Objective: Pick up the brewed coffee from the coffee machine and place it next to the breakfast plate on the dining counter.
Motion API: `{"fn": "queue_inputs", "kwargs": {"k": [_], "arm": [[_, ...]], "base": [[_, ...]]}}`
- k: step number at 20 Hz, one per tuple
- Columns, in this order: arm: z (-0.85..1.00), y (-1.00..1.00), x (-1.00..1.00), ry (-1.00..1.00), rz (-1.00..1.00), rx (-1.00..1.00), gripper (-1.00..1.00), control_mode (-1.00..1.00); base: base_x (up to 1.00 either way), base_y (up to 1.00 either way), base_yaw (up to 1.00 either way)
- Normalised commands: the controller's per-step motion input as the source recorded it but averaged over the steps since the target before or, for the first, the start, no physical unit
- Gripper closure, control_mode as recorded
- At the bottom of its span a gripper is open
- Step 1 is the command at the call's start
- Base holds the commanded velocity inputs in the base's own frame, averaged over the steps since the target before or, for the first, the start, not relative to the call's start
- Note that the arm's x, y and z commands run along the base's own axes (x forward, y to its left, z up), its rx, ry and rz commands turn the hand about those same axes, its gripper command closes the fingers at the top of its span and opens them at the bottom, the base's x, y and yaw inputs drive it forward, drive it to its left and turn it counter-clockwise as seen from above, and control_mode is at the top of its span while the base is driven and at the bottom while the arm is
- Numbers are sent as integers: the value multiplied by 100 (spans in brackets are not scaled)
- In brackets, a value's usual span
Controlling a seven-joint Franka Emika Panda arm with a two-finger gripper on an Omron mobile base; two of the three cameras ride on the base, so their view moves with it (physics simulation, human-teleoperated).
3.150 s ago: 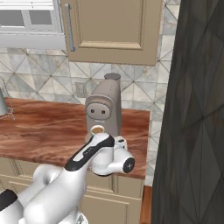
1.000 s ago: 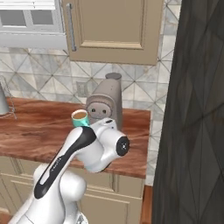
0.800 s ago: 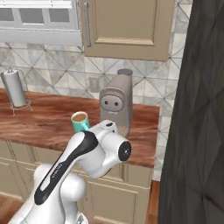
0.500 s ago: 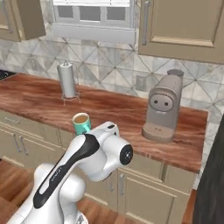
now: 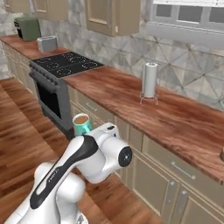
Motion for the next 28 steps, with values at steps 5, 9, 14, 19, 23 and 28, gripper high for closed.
{"fn": "queue_inputs", "kwargs": {"k": [5,9,14,19,23,28], "arm": [[0,0,0,0,0,0,100,100],[0,0,0,0,0,0,100,100],[0,0,0,0,0,0,100,100],[0,0,0,0,0,0,100,100],[0,0,0,0,0,0,100,100],[0,0,0,0,0,0,100,100]], "base": [[-2,31,89],[0,29,94],[0,29,94],[0,16,94],[0,18,91],[-3,71,32]]}}
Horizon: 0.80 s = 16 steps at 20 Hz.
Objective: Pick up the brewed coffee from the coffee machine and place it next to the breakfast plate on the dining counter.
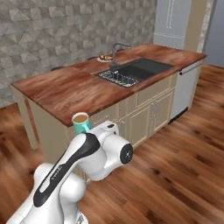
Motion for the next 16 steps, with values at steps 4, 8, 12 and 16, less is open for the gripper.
{"fn": "queue_inputs", "kwargs": {"k": [4,8,12,16], "arm": [[0,0,0,0,0,0,100,100],[0,0,0,0,0,0,100,100],[0,0,0,0,0,0,100,100],[0,0,0,0,0,0,100,100]], "base": [[44,100,0],[26,100,-6],[7,100,-16],[0,100,-18]]}}
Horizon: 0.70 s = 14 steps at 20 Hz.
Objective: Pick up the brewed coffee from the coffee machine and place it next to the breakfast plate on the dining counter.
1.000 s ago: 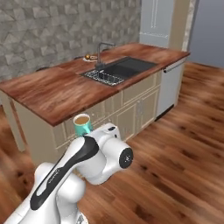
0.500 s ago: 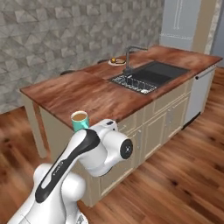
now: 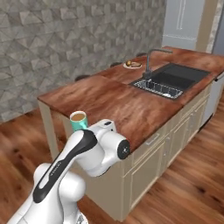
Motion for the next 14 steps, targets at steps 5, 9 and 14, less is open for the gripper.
{"fn": "queue_inputs", "kwargs": {"k": [5,9,14], "arm": [[0,0,0,0,0,0,100,100],[0,0,0,0,0,0,100,100],[0,0,0,0,0,0,100,100]], "base": [[0,100,-23],[3,100,-27],[30,100,-35]]}}
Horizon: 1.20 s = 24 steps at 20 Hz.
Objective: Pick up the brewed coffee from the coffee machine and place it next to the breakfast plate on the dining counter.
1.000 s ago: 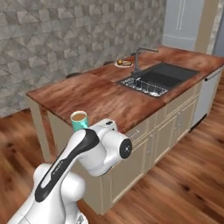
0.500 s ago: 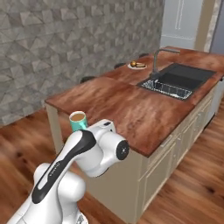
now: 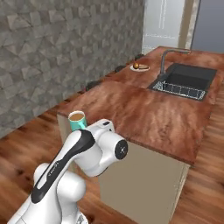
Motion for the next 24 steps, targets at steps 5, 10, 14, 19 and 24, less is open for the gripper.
{"fn": "queue_inputs", "kwargs": {"k": [5,10,14,19,24], "arm": [[0,0,0,0,0,0,100,100],[0,0,0,0,0,0,100,100],[0,0,0,0,0,0,100,100],[0,0,0,0,0,0,100,100],[0,0,0,0,0,0,100,100]], "base": [[48,100,-40],[52,100,-43],[31,100,-41],[21,100,-35],[38,100,-34]]}}
